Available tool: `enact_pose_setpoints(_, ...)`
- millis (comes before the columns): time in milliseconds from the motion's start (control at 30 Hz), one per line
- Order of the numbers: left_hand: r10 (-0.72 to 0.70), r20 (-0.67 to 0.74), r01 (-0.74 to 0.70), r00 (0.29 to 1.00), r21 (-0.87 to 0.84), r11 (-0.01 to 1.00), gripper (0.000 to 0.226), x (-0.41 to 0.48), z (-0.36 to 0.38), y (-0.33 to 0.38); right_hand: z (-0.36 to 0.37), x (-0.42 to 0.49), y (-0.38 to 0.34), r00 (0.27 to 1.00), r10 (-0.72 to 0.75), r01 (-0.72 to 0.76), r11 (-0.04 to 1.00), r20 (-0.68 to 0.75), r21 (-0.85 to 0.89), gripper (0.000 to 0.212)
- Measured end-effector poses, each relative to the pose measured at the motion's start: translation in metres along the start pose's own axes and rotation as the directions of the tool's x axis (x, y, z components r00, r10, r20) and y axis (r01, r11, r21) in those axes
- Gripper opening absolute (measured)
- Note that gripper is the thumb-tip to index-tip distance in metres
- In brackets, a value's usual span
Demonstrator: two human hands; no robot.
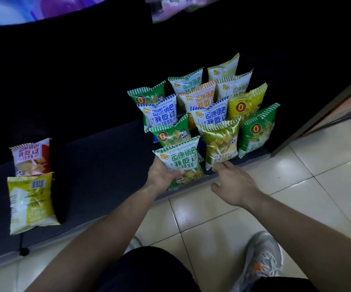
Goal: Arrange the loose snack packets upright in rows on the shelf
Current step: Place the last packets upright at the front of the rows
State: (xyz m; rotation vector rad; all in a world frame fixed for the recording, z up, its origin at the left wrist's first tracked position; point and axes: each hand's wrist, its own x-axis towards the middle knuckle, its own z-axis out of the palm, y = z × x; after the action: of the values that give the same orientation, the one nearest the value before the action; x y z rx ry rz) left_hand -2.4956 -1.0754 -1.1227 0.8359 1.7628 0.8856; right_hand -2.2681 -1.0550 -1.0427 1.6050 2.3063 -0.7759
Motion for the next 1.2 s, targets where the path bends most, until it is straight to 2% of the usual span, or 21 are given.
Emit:
enact_pose_setpoints(233,0.014,-0.047,-0.014,0.999,0.011,1.000,0.073,-0.006,0.002,0.004,-0.002,0.005,-0.005,1.000,-0.010,0.010,1.000,-0.005,0.021,0.054)
enact_pose_setpoints(500,0.022,-0.069,-0.022,0.997,-0.013,1.000,0.069,-0.011,-0.011,0.017,-0.012,0.015,-0.035,0.988,-0.102,0.111,0.991,-0.115,0.077,0.046)
enact_pose_setpoints(633,0.028,-0.098,-0.037,0.995,-0.084,0.996,0.076,-0.005,-0.032,0.023,-0.015,0.018,-0.044,0.962,-0.131,0.161,0.981,-0.239,0.108,0.041)
enact_pose_setpoints(767,0.037,-0.164,-0.055,0.986,-0.111,0.992,0.084,0.014,-0.059,0.038,-0.018,0.030,-0.060,0.911,-0.198,0.200,0.979,-0.363,-0.031,0.052)
enact_pose_setpoints(933,0.088,-0.149,-0.090,0.985,-0.007,0.996,0.059,0.040,-0.072,0.057,-0.015,0.047,-0.076,0.905,-0.259,0.211,0.962,-0.337,-0.174,0.071)
enact_pose_setpoints(1067,0.117,-0.107,-0.105,0.987,0.111,0.988,0.055,0.061,-0.070,0.063,-0.012,0.052,-0.076,0.908,-0.251,0.185,0.959,-0.336,-0.216,0.081)
enact_pose_setpoints(1200,0.156,-0.091,-0.135,0.984,0.204,0.970,0.035,0.073,-0.070,0.068,-0.008,0.052,-0.075,0.909,-0.270,0.178,0.940,-0.317,-0.291,0.080)
